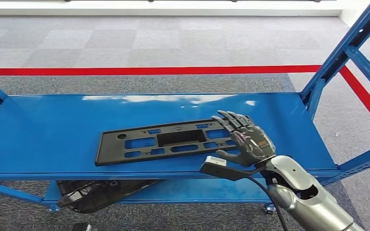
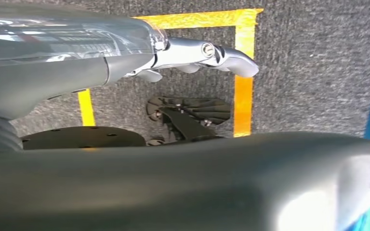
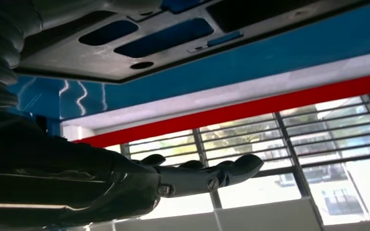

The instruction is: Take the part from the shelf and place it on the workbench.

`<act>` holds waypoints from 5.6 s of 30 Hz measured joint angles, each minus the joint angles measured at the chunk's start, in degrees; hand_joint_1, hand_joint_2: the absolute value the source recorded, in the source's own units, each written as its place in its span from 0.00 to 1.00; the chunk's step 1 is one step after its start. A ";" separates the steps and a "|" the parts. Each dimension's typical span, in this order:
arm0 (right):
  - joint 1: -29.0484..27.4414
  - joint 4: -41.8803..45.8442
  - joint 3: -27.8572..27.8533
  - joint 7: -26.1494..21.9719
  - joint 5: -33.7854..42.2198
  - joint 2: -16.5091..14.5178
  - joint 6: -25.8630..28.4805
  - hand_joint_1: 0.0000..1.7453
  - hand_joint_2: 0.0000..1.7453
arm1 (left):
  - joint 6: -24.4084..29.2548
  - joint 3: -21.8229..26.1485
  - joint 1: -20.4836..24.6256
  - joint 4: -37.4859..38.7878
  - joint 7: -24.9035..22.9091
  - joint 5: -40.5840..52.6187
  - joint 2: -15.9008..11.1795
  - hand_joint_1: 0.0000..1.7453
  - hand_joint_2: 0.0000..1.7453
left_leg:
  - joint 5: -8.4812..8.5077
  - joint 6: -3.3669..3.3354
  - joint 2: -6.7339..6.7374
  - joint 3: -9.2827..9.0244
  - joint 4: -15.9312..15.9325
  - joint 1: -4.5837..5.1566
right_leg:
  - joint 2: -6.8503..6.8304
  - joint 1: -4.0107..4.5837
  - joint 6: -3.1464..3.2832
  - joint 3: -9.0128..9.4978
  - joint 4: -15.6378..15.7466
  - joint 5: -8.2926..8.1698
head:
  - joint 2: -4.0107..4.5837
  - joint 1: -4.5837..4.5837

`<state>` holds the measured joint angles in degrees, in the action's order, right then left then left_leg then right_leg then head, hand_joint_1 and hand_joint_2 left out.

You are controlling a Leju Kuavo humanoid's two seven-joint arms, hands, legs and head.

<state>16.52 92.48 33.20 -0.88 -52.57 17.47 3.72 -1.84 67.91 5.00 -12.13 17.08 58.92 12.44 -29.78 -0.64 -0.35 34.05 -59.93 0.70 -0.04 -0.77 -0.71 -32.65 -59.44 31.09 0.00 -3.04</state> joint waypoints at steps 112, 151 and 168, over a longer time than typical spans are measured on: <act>-1.57 -28.07 0.18 16.57 -37.50 -5.28 33.99 1.00 1.00 | 2.62 -4.37 0.17 0.00 3.37 8.68 0.66 0.00 1.00 | -0.09 -0.12 -0.01 -0.35 0.00 -0.06 | 0.00 0.11 -0.02 0.36 0.02 0.06 | 0.00 0.00; -22.08 21.98 -4.44 -16.69 30.84 1.40 7.65 1.00 1.00 | -0.56 2.54 -0.71 0.00 9.96 0.07 0.50 0.00 1.00 | -0.24 -0.16 -0.07 -0.32 0.00 -0.06 | -0.04 0.09 -0.15 0.36 0.03 0.25 | 0.00 0.00; -22.53 20.24 -4.90 -16.99 40.22 1.31 -2.54 1.00 1.00 | 0.01 3.39 -0.72 0.00 9.24 0.33 0.20 0.00 1.00 | 1.62 -2.06 0.41 -0.63 1.82 -0.45 | 0.03 -0.62 -1.97 -3.11 -12.53 7.03 | 0.00 0.02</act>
<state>-6.01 112.72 28.30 -17.87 -12.35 18.78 1.18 -1.84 71.30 4.29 -12.13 26.32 59.25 12.63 -28.16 -2.71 0.06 33.42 -58.11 0.25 -0.01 -1.39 -2.69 -35.75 -71.96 38.11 0.00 -3.02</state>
